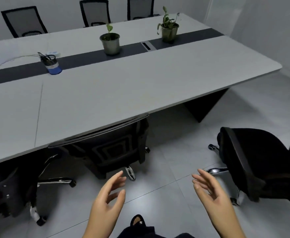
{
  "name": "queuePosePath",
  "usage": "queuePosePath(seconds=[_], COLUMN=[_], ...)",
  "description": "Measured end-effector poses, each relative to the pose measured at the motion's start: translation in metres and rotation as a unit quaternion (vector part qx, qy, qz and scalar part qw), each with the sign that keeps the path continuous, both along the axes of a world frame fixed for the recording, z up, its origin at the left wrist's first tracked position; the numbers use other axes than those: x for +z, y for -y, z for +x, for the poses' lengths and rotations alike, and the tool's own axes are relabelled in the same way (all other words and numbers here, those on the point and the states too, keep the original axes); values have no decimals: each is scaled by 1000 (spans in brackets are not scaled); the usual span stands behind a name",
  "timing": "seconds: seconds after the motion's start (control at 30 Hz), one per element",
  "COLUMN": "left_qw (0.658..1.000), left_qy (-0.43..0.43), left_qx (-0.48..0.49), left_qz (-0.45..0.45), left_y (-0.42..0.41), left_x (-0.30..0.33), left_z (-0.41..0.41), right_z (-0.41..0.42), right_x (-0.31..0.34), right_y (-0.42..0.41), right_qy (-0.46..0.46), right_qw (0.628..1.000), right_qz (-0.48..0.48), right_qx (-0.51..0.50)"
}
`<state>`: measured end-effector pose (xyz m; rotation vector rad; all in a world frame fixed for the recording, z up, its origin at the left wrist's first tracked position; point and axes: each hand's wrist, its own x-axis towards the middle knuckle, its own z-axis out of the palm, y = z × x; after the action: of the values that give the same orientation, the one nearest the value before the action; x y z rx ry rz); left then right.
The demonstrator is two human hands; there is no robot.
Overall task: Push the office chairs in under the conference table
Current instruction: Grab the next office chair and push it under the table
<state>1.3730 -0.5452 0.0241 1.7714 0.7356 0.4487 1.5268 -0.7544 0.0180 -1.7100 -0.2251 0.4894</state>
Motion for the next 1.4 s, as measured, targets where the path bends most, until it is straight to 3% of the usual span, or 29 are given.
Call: queuePosePath(seconds=[0.2,0.57,0.83,1.03,1.4], left_qw=[995,971,951,946,946], left_qy=[16,24,-11,-8,-3], left_qx=[-99,-237,-309,-323,-321], left_qz=[-7,-35,-3,13,48], left_y=[79,306,398,454,534], left_x=[6,-2,-1,-8,-1], left_z=[38,105,160,232,394], right_z=[-11,-20,1,62,247], right_x=[5,11,0,-14,7], right_y=[101,348,440,495,578], right_qy=[6,6,11,15,53], right_qw=[996,965,945,942,955], right_qz=[-20,-57,-60,-71,-84], right_qx=[-89,-255,-322,-327,-280])
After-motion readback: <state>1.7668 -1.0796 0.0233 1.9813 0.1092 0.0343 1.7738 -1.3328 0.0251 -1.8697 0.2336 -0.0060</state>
